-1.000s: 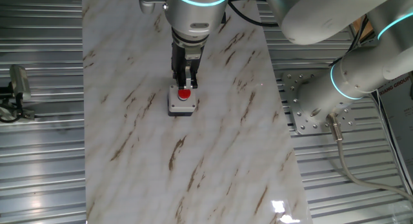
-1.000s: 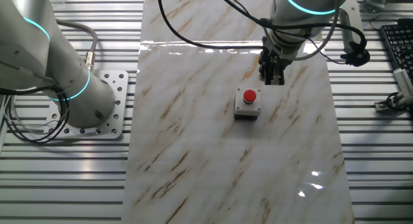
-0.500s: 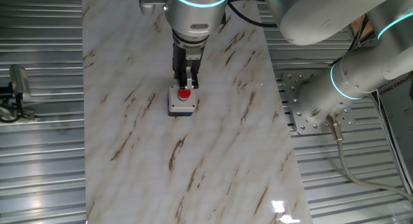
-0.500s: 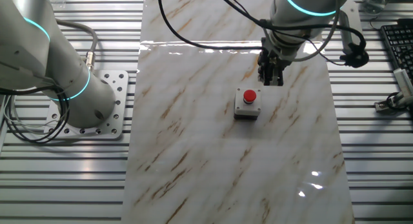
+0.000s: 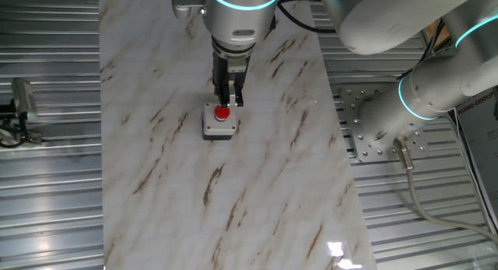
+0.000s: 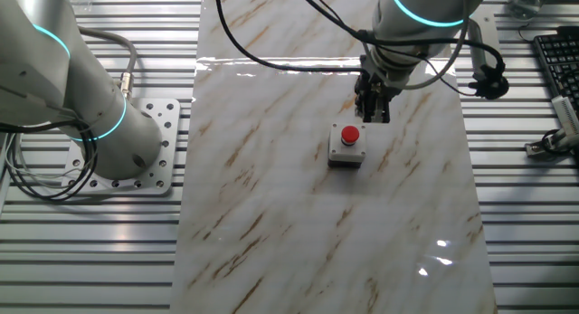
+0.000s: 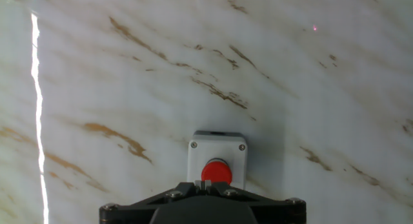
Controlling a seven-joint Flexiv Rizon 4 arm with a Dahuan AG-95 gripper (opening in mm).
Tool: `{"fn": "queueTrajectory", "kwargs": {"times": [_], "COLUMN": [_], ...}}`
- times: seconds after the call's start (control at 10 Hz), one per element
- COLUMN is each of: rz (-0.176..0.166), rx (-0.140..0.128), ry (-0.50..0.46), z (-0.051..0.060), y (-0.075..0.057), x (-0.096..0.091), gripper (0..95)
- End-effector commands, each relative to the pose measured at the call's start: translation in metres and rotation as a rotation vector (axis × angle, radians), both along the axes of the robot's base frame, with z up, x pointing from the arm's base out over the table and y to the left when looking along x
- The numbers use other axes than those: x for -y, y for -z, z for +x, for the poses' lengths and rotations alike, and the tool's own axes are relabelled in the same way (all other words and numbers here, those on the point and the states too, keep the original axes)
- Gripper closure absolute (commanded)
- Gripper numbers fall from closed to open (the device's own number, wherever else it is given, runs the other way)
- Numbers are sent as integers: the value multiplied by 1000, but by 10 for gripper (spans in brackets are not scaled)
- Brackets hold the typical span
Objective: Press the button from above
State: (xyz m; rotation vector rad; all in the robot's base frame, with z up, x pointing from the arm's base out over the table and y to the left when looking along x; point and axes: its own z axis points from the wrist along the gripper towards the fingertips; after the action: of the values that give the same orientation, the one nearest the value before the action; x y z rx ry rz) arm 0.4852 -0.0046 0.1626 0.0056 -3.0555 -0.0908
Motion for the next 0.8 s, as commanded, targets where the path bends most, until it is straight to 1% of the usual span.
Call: {"fn": "queueTrajectory", "kwargs": {"times": [0.1,0.6,0.8], "rz": [1,3,3], "rx": [4,7,12], "ry": [-12,-18,-18], "z": [-2,0,1], "y": [3,12,19], "x": [3,5,7], "gripper": [950,950,950]}}
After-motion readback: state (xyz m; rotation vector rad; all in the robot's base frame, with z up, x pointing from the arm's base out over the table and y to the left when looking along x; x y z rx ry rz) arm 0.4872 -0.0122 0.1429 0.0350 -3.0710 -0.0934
